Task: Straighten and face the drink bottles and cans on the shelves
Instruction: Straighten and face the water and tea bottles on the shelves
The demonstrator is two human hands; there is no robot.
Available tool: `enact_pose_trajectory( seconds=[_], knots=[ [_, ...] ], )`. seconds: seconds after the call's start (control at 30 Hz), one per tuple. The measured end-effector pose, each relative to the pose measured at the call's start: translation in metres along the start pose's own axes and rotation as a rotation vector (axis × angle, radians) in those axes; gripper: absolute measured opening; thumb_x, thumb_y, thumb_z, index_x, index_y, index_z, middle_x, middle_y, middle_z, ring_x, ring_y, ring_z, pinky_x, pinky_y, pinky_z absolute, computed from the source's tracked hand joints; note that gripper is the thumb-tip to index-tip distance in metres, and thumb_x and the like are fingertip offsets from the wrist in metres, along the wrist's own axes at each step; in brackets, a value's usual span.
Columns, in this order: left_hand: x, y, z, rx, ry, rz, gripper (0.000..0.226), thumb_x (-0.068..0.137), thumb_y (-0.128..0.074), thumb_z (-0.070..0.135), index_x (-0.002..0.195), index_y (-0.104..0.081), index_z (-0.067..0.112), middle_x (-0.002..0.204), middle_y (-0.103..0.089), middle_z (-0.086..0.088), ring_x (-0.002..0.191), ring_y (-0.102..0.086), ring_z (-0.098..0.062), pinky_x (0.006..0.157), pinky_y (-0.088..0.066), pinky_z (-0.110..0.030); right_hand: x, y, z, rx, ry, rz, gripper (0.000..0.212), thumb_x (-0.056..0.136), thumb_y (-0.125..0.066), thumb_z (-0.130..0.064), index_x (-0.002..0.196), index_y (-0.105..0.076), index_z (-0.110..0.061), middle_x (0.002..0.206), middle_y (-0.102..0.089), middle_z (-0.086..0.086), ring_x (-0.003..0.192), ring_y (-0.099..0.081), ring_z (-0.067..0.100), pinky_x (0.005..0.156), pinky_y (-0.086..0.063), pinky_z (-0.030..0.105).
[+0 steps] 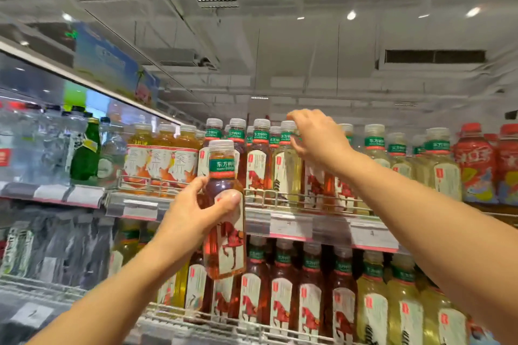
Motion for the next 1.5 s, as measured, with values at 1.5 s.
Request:
enact_pose_trajectory(
  seconds=[1.5],
  knots=[
    [0.139,-0.124,0.077,0.626,-0.360,0.041,0.050,0.086,-0.076,0.045,0.130,-0.060,0.028,0.114,-0.055,-0.001,0.102,-0.057,-0.017,0.089,-0.046,-0.033,-0.133,0.122,0.091,0.988,-0.213,0.193,0.020,0.103,-0.055,-0.029,0.123,-0.057,-0.025,0.107,-0.066,0.005,0.099,-0.067,0.024,0.080,-0.058,0.043]
  ],
)
Point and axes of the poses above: each hand's wrist, its own x-axis towards the middle knuckle, its own y-axis out of the back of the hand, z = x × y, the point moved 4 cm from there along x, towards the middle knuckle
